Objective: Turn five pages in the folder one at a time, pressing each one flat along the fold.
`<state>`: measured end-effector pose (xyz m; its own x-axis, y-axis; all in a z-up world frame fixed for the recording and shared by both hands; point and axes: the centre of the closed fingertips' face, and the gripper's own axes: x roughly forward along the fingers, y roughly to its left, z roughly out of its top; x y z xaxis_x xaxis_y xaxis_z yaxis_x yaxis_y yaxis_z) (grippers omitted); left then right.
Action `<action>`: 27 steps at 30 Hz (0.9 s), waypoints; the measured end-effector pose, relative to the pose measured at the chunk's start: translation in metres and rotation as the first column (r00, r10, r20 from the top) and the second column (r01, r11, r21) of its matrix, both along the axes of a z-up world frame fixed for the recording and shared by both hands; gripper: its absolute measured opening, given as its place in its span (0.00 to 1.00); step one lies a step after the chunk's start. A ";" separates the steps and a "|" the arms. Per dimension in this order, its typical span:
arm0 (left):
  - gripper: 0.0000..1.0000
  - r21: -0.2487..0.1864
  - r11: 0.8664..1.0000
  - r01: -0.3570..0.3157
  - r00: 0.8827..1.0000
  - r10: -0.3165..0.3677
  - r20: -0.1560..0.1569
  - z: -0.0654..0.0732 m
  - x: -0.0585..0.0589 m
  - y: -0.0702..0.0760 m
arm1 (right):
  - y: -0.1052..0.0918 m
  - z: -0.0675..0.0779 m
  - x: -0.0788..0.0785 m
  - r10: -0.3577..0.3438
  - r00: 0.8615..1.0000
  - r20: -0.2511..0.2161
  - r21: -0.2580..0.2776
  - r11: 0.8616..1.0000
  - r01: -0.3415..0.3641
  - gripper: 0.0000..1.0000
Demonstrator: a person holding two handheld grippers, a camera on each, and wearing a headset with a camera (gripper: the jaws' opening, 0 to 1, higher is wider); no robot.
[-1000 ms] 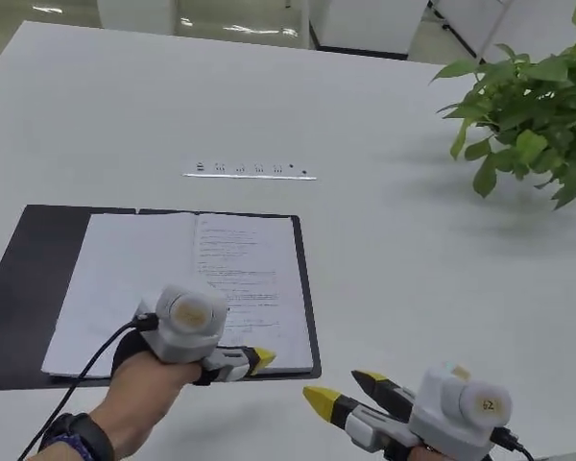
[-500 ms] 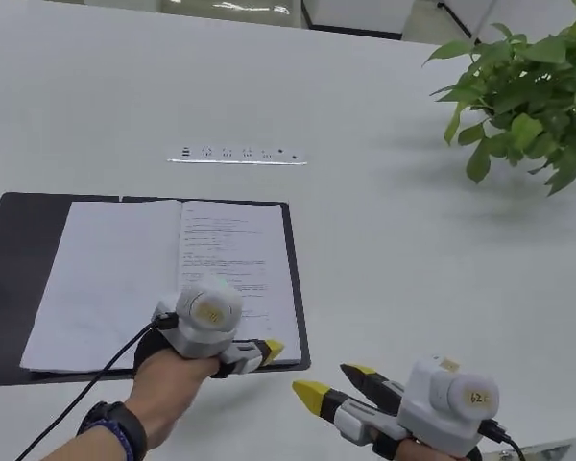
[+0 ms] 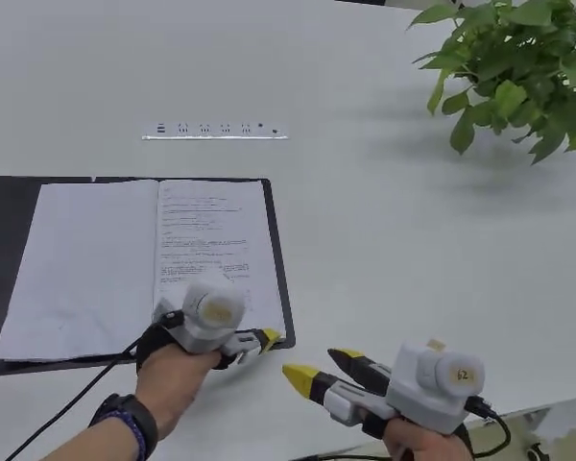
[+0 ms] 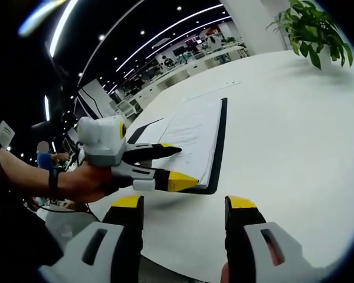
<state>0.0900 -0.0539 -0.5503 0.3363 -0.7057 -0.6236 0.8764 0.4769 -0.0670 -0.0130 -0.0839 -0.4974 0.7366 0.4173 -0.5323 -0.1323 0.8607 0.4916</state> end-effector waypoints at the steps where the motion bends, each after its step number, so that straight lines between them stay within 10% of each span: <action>1: 0.67 0.013 1.000 0.009 1.000 -0.009 0.015 -0.001 0.000 0.001 | 0.000 0.000 0.000 0.000 1.000 -0.001 0.000 1.000 0.000 0.54; 27: 0.40 0.013 0.999 0.041 0.998 -0.042 0.049 0.000 0.015 0.011 | 0.003 0.001 0.024 0.001 1.000 0.020 0.024 1.000 -0.001 0.49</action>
<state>0.1048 -0.0430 -0.5500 0.3375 -0.7120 -0.6157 0.8976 0.4404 -0.0174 0.0109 -0.0810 -0.4968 0.7466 0.4303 -0.5073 -0.1430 0.8486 0.5093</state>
